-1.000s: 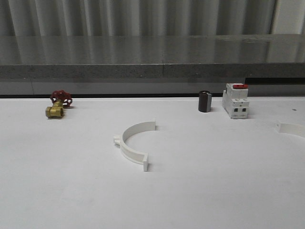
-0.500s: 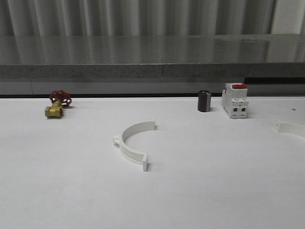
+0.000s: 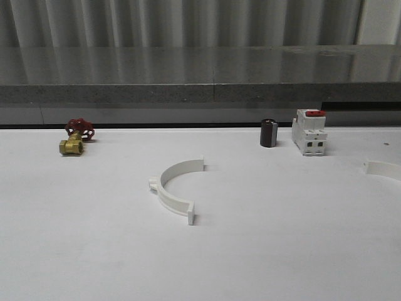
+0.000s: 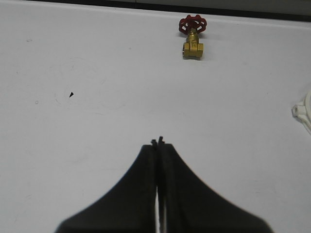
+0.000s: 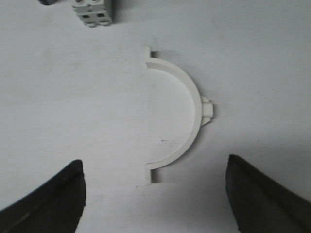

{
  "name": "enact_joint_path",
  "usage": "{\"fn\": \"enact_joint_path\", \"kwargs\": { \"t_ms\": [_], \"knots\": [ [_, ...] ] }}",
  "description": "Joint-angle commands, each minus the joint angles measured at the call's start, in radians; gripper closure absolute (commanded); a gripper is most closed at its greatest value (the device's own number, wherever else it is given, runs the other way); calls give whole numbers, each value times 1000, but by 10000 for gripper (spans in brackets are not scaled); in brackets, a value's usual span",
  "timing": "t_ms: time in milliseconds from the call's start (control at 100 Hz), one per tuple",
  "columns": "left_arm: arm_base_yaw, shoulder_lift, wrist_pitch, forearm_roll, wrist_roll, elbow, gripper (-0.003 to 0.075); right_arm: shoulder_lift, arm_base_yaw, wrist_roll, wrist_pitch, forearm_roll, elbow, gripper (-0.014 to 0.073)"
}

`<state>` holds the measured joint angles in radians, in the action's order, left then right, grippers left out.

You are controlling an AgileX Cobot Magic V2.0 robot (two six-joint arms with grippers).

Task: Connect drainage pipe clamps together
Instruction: 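Lower the right gripper onto the other white clamp half and grasp it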

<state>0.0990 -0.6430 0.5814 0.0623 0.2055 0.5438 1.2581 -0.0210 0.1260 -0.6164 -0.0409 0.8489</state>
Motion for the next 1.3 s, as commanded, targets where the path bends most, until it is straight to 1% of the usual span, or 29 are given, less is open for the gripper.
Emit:
{"fn": "enact_joint_path", "kwargs": {
  "t_ms": [0,150,300,540,830,1190,1240,1290],
  "knots": [
    [-2,1,-69,3,-1,28,740,52,-47,-22,8,2,70,-2],
    [-2,1,-69,3,-1,28,740,187,-105,-68,7,2,135,-2],
    [-2,1,-69,3,-1,28,740,312,-110,-126,38,2,182,-2],
    [-2,1,-69,3,-1,28,740,465,-110,-164,63,2,230,-2],
    [-2,1,-69,3,-1,28,740,517,-110,-180,106,2,232,0],
    [-2,1,-69,3,-1,28,740,554,-110,-186,109,2,236,1],
    [-2,1,-69,3,-1,28,740,554,-110,-186,108,2,236,23],
    [-2,1,-69,3,-1,28,740,554,-110,-186,102,2,236,73]
  ]
}}
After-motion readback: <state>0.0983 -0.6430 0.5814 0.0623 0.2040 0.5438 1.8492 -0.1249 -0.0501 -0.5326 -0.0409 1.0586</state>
